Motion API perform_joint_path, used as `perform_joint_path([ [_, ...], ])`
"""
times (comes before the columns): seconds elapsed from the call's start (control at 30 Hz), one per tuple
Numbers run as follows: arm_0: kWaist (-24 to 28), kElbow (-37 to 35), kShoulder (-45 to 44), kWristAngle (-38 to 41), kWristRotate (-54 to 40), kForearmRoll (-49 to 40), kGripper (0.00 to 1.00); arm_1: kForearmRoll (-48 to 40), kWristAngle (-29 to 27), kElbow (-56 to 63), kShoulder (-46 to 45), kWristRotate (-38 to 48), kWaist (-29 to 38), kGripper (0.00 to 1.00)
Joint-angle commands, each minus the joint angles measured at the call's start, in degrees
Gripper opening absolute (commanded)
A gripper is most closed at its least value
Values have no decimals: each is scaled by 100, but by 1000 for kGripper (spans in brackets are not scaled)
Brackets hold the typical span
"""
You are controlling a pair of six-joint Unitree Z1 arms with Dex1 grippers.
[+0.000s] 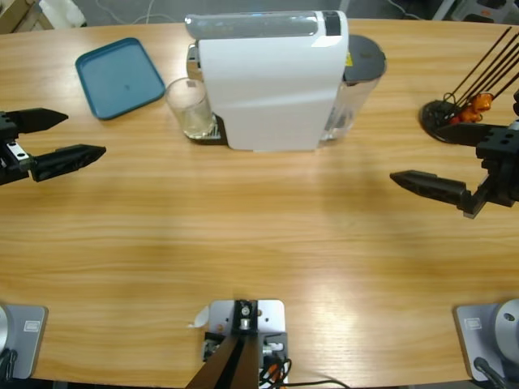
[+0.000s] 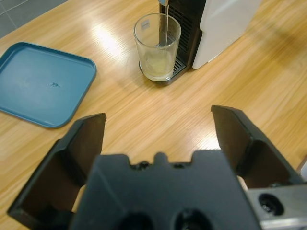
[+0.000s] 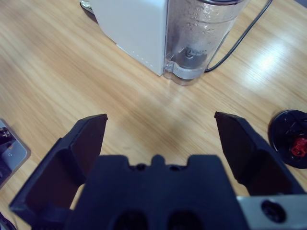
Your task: Pour coffee
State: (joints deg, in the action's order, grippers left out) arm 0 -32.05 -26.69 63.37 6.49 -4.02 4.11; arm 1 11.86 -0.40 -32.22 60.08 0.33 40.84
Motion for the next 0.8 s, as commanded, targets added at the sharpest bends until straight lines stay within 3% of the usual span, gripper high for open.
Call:
perform_joint_path([
  [0.03, -47, 229, -16, -42, -20, 63, 950, -61, -12, 102, 102, -68, 56, 977],
  [0.8, -47, 204, 72, 0, 6, 4, 908, 0, 32, 109, 32, -70, 56, 977],
])
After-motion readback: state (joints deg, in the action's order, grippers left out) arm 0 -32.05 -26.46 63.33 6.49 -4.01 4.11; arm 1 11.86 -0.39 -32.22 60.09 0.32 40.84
